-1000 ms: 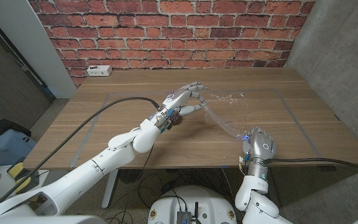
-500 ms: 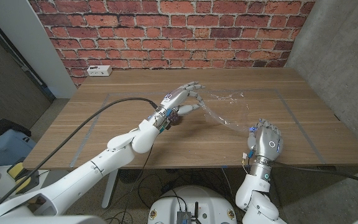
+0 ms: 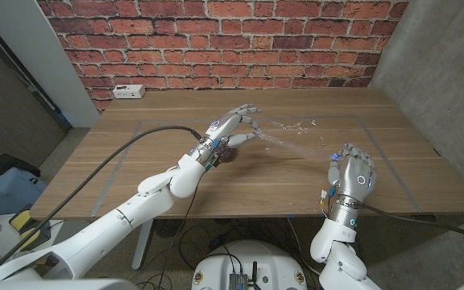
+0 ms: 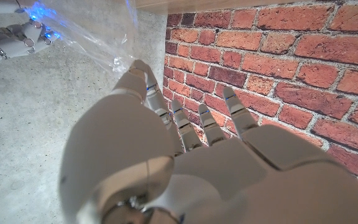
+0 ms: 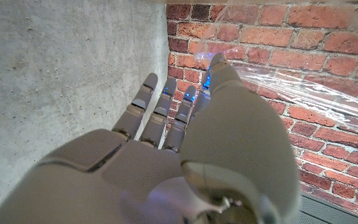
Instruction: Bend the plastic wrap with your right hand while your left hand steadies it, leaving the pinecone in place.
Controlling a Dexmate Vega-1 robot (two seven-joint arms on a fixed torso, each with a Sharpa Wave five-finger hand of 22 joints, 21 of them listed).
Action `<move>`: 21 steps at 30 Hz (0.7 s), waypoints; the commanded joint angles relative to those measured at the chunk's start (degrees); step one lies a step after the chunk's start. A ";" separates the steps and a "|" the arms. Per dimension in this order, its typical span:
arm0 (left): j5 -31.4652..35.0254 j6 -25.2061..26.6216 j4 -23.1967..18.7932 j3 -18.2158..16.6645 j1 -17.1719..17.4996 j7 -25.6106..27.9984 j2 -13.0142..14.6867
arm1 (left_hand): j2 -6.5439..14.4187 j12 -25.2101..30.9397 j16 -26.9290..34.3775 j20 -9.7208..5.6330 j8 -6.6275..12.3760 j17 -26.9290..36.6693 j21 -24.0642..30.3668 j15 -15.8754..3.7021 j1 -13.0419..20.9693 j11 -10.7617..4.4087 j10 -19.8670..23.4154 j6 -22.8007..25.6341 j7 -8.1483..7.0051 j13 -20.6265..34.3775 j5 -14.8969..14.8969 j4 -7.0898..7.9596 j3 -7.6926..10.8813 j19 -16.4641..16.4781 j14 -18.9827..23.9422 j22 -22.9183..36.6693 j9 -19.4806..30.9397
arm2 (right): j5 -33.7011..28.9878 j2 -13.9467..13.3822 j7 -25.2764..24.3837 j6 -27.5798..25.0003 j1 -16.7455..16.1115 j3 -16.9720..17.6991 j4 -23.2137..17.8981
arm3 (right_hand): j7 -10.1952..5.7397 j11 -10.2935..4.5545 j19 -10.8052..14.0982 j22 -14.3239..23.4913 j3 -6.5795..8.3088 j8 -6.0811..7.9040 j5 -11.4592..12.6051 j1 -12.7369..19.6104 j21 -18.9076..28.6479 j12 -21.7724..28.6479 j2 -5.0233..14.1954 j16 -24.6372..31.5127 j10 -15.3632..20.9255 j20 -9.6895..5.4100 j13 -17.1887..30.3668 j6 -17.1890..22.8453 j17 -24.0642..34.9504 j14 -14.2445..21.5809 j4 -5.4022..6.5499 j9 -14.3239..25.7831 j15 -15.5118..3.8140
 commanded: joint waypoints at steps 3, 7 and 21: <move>-0.78 0.74 -0.15 -0.64 -0.27 0.51 -0.65 | 0.87 0.44 0.30 -0.09 0.46 0.16 0.02 -1.40 0.04 0.01 0.21 0.76 0.04 0.20 0.05 0.30 0.03 -0.05 0.17 0.32 12.64 | -0.87 -4.47 4.60 -2.44 3.72 -1.03 -2.00 | -0.39 -0.54 -0.34 0.10 0.75 -0.10 -0.52 -0.99 -0.37 -0.48 0.33 -0.47 0.33 0.05 0.07 0.21 0.19 -0.40 0.07 -0.23 -9.04; -1.30 1.17 0.10 -0.57 -0.89 -0.02 -1.14 | 0.89 0.36 0.31 -0.13 0.48 0.17 -0.01 -1.48 -0.03 0.13 -0.03 0.71 -0.10 0.21 -0.02 0.33 0.00 -0.12 0.14 0.32 12.74 | -1.01 -5.84 5.98 -2.66 5.43 -1.63 -1.80 | -0.52 -0.74 -0.34 0.09 0.94 -0.17 -0.79 -1.22 -0.40 -0.69 0.31 -0.66 0.26 0.08 0.05 0.29 0.17 -0.55 0.12 -0.42 -9.06; -0.88 3.50 2.58 0.08 -3.55 1.74 -3.53 | 0.87 0.35 0.30 -0.21 0.42 0.15 -0.06 -1.42 -0.03 0.22 -0.17 0.87 0.10 0.21 -0.19 0.26 -0.03 -0.24 0.01 0.33 12.65 | 0.36 -8.75 8.99 -0.61 11.38 -2.16 0.50 | -0.52 -0.78 -0.72 0.05 1.51 -0.42 -1.69 -2.74 -0.69 -1.27 0.39 -1.05 0.66 0.19 -0.01 0.48 0.24 -0.52 0.74 -1.01 -8.97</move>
